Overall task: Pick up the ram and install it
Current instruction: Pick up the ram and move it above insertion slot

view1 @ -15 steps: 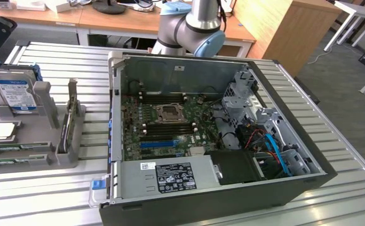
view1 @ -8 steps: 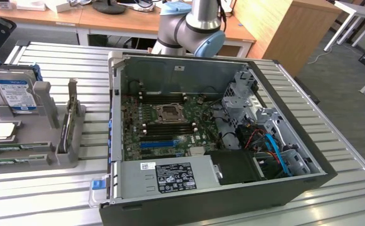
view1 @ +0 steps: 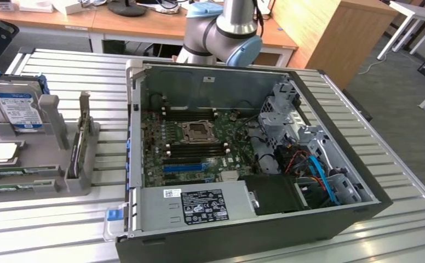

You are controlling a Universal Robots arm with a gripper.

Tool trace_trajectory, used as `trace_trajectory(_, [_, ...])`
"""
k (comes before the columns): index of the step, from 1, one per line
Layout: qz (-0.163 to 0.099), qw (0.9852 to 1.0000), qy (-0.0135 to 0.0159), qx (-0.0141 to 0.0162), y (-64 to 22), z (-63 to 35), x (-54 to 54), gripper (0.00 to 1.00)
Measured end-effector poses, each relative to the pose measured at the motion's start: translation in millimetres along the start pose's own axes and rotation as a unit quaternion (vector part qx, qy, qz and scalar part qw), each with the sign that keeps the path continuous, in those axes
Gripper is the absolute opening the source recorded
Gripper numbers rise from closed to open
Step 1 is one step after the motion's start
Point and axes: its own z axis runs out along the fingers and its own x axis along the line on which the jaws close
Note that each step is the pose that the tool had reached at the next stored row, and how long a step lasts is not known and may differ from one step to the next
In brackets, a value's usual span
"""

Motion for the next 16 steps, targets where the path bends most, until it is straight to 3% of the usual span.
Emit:
trace_trajectory(4, [-0.006, 1.0000, 0.0002, 0.0001, 0.0, 0.0, 0.0, 0.11])
trace_trajectory(9, [-0.038, 0.9993, 0.0016, 0.0007, 0.0, 0.0, 0.0, 0.11])
trace_trajectory(13, [-0.074, 0.9973, 0.0031, 0.0014, 0.0, 0.0, 0.0, 0.11])
trace_trajectory(16, [-0.101, 0.9948, 0.0042, 0.0019, 0.0, 0.0, 0.0, 0.11])
